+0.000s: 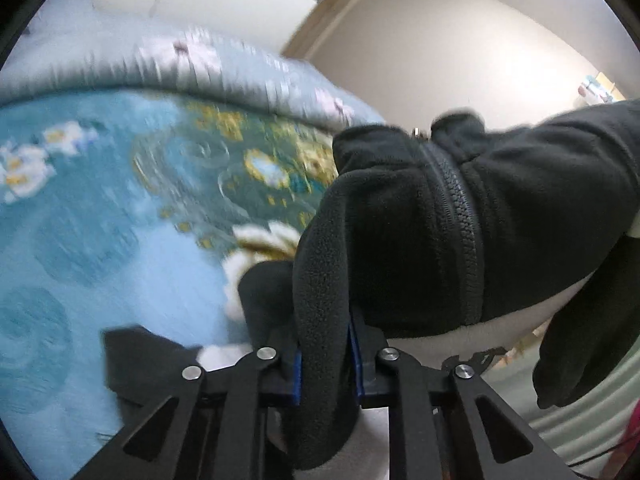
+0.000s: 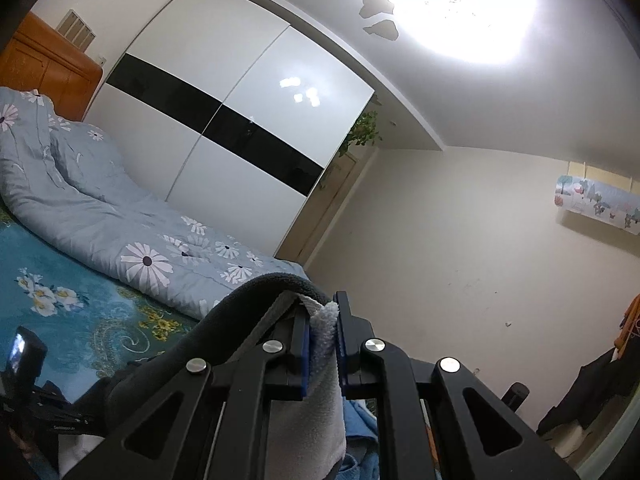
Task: Fold clothes
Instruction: 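Raise the jacket high with both tools, holding it spread between them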
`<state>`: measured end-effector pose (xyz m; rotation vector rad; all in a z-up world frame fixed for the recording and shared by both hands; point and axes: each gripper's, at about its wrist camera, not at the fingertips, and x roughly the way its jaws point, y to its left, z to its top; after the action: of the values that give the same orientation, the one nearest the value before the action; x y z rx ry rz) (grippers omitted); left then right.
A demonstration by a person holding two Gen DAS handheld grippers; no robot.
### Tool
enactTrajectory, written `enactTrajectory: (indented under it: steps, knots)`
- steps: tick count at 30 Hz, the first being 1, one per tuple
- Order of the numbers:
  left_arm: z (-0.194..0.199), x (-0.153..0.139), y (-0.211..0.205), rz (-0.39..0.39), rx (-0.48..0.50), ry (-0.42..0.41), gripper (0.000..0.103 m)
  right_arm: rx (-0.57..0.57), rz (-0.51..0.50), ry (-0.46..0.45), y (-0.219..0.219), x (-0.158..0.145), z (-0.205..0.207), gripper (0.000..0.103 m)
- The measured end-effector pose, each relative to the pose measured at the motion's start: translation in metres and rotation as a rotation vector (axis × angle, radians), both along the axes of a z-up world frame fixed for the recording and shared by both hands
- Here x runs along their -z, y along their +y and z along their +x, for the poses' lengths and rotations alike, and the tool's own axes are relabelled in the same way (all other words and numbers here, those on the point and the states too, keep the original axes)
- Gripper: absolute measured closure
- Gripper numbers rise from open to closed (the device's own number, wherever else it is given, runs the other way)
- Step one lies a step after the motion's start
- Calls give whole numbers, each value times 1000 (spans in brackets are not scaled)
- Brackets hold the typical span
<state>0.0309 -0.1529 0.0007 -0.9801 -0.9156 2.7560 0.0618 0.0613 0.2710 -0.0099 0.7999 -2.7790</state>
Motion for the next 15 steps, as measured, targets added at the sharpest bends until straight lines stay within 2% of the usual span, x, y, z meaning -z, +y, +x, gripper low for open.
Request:
enactTrajectory:
  steps: [6, 11, 15]
  knots:
    - [45, -43, -40, -46, -191, 120, 85, -31, -56, 23, 5, -16, 12, 92]
    - [109, -101, -84, -173, -390, 218, 86, -109, -88, 77, -4, -26, 35, 92]
    - [182, -160, -113, -333, -554, 292, 86, -177, -134, 113, -17, -26, 48, 92]
